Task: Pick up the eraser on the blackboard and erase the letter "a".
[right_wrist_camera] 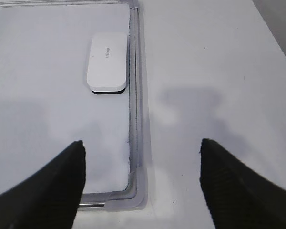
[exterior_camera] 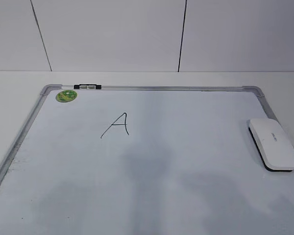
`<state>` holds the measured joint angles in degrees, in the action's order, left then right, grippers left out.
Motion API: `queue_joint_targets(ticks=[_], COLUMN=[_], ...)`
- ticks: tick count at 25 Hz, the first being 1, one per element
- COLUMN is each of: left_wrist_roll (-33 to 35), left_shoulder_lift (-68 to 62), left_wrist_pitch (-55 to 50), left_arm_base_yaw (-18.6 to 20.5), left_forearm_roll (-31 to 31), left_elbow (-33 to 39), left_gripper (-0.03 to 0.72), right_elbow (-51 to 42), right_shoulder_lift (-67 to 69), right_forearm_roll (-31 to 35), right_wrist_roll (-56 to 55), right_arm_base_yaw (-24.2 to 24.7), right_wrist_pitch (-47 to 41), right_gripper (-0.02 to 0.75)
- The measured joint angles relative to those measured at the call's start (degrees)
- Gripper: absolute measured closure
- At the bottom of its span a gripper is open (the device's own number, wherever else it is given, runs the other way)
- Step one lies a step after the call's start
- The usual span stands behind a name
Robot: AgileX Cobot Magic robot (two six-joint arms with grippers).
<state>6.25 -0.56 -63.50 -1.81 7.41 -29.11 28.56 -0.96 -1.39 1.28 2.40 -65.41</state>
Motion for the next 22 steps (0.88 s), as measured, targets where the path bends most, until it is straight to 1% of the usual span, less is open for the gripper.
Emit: queue_joint_targets(ticks=[22], left_wrist_roll=[0.00], left_shoulder_lift=[0.00], left_wrist_pitch=[0.00], left_arm_base_yaw=[0.00], left_forearm_roll=[0.00], left_elbow=[0.00], left_gripper=[0.276], right_elbow=[0.00], right_shoulder_lift=[0.00], right_forearm_roll=[0.00], right_wrist_roll=[0.00], right_arm_base_yaw=[0.00], right_wrist_pitch=[0.00], right_gripper=[0.146])
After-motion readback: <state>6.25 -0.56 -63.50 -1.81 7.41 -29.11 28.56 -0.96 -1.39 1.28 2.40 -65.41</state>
